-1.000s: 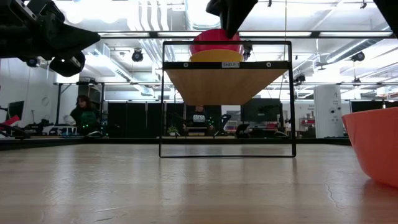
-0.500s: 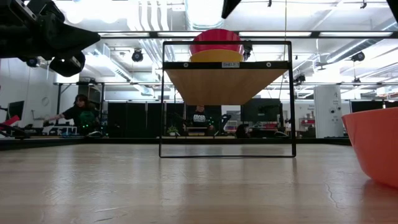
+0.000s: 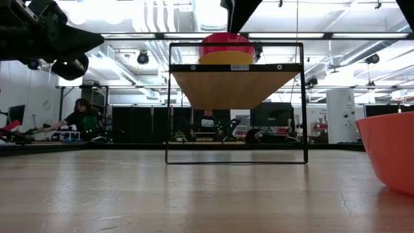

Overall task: Pick & Place Mini bowls
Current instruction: Stack the red bowl on top of the yellow bowl on the shelf

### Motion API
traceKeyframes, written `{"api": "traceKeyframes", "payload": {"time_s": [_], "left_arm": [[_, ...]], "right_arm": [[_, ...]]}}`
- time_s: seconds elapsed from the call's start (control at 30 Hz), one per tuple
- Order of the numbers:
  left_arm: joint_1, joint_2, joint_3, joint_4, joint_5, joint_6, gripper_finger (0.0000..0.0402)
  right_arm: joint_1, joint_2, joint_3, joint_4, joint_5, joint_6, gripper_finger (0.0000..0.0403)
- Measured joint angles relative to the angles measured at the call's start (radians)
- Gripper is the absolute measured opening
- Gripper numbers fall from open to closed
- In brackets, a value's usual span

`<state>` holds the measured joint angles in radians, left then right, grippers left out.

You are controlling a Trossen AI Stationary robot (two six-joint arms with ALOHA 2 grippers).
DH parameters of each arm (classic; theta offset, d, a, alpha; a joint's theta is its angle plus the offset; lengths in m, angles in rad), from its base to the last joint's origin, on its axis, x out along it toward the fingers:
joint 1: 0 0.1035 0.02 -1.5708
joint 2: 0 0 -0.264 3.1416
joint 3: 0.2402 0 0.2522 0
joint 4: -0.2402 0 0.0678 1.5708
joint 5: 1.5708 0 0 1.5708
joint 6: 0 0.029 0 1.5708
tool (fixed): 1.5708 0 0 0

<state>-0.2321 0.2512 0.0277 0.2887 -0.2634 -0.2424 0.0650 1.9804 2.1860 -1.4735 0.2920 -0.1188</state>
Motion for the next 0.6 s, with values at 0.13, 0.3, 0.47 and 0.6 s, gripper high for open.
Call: {"api": "traceKeyframes", "payload": {"time_s": [0.13, 0.3, 0.47, 0.6], "left_arm": [[0.000, 0.000, 0.000, 0.000, 0.000, 0.000, 0.0003], [0.000, 0.000, 0.000, 0.001, 0.000, 0.000, 0.0003], [0.000, 0.000, 0.000, 0.001, 0.000, 0.000, 0.0003], [0.000, 0.000, 0.000, 0.002, 0.000, 0.000, 0.0003]], "right_arm": [[0.000, 0.000, 0.000, 0.004, 0.013, -0.015, 0.0106], [0.000, 0.018, -0.007, 0.038, 0.023, -0.054, 0.0097], [0.000, 0.027, -0.008, 0.053, 0.039, -0.047, 0.0085], [0.007, 0.026, 0.005, 0.070, 0.098, 0.002, 0.0069]]}}
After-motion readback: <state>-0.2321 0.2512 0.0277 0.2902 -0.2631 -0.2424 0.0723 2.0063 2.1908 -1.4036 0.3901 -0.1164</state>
